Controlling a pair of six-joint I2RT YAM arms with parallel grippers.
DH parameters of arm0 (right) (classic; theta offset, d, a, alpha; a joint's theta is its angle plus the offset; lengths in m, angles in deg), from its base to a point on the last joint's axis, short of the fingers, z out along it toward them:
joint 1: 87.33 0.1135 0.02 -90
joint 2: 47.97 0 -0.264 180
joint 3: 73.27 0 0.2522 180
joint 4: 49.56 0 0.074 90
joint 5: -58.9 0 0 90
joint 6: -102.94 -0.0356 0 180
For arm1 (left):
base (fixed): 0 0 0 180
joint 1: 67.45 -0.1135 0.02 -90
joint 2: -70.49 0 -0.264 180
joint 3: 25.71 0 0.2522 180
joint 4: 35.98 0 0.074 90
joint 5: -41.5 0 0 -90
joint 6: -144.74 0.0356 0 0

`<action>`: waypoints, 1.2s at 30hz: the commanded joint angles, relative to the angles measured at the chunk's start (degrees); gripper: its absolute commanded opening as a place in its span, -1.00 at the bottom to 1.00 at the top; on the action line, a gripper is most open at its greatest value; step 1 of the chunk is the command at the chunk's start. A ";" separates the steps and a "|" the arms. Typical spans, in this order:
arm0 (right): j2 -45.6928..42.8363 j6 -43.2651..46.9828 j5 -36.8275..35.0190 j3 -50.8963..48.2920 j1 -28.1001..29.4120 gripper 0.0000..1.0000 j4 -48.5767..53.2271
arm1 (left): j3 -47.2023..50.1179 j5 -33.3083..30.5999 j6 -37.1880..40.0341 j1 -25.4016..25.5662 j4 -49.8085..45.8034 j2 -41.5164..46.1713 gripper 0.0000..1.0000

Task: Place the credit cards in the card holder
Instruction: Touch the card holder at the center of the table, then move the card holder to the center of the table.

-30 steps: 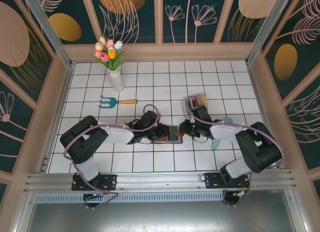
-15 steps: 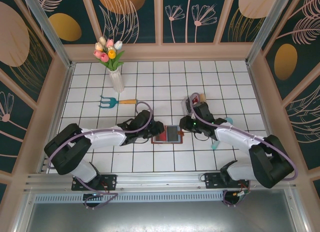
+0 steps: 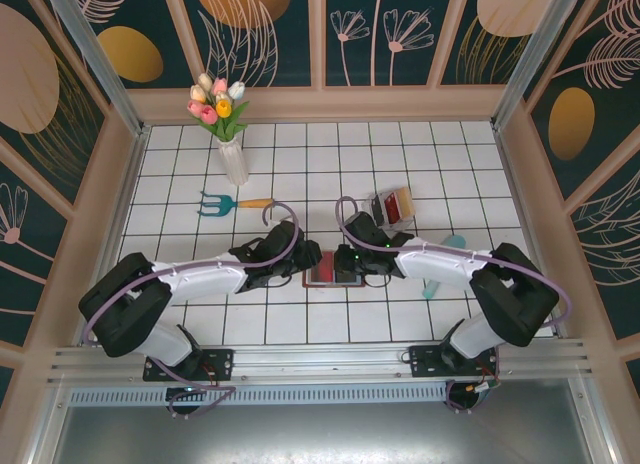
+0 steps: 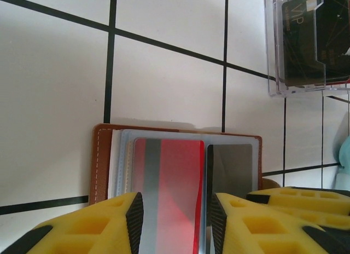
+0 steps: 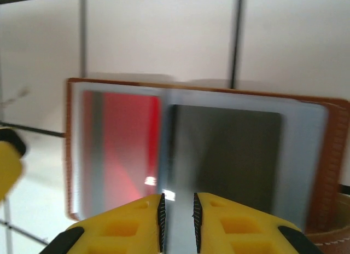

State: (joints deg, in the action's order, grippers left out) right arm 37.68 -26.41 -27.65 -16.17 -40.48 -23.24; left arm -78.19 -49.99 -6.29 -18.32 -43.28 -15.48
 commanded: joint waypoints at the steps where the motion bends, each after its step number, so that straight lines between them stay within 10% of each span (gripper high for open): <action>1: -2.46 -1.52 -8.32 0.94 0.00 -0.51 7.28 | 0.49 1.20 1.70 -0.09 0.57 -1.91 -0.21; 23: -2.01 -0.02 0.13 -9.24 -12.62 -0.47 1.86 | 0.53 3.34 1.62 -0.08 2.31 -5.91 -0.25; 36: 0.31 -0.57 1.57 -2.08 -7.26 -0.48 1.45 | 2.84 -11.16 -0.78 -0.08 -6.28 8.41 -0.20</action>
State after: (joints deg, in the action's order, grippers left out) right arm 39.75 -26.83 -26.47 -19.28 -47.02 -26.06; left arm -76.27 -57.95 -6.58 -18.63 -47.06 -8.51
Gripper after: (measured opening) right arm 0.258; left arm 0.399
